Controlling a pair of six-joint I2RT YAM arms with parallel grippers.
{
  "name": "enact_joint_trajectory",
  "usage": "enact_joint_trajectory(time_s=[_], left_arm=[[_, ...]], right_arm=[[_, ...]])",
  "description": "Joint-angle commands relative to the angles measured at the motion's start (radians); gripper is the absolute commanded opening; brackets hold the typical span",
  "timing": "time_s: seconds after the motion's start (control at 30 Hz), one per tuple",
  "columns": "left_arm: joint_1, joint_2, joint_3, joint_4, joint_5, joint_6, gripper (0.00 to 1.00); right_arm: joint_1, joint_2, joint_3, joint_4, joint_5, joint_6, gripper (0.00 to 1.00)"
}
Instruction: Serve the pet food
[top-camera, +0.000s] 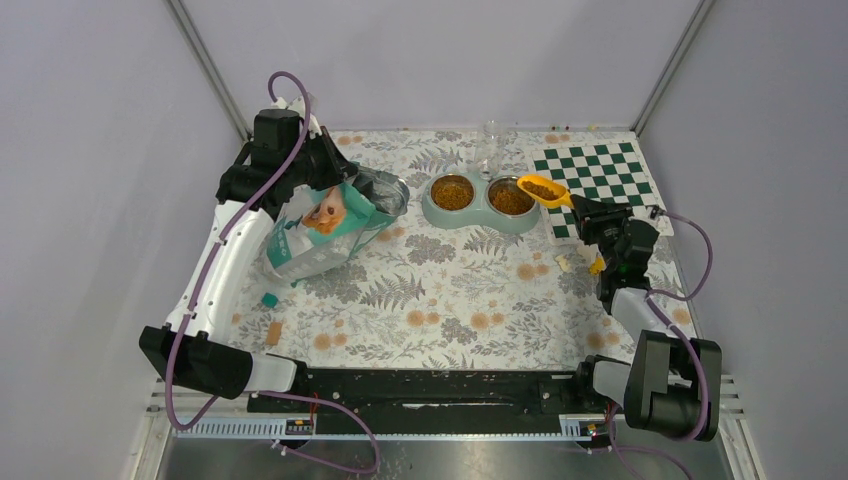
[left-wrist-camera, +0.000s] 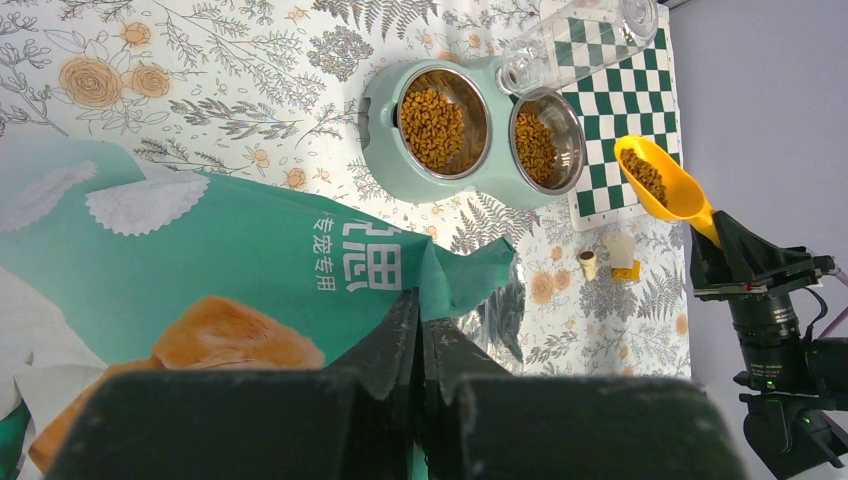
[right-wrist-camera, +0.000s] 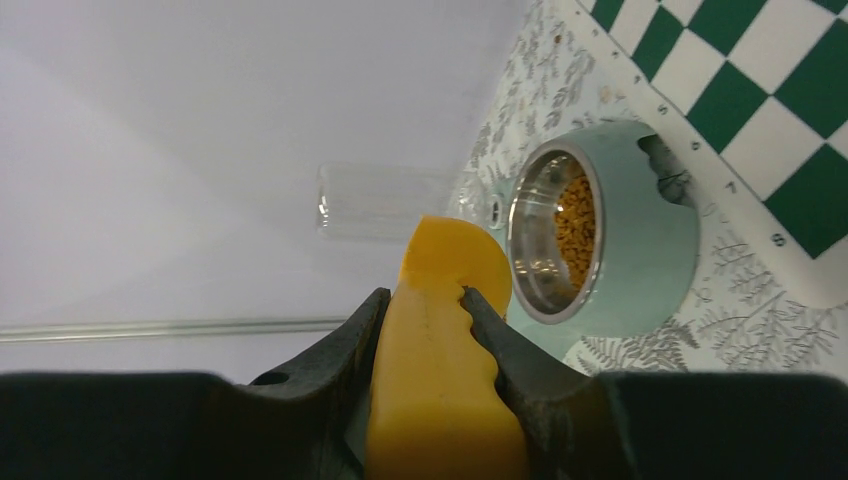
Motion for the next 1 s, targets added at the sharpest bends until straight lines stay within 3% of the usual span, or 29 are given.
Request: enact_joint_trajectory(time_s=[0.0,0.97], left_arm=[[0.0,-0.049,0.018,0.146,0.022,-0.007,0.0],[0.001,-0.066,0.012,0.144,0.016,-0.005,0.0]], right_arm=[[-0.007,0.001,0.004,-0.009,0.051,-0.091,0.0],[-0.006,0.128,0.096,-0.114,0.04,-0.293,0.0]])
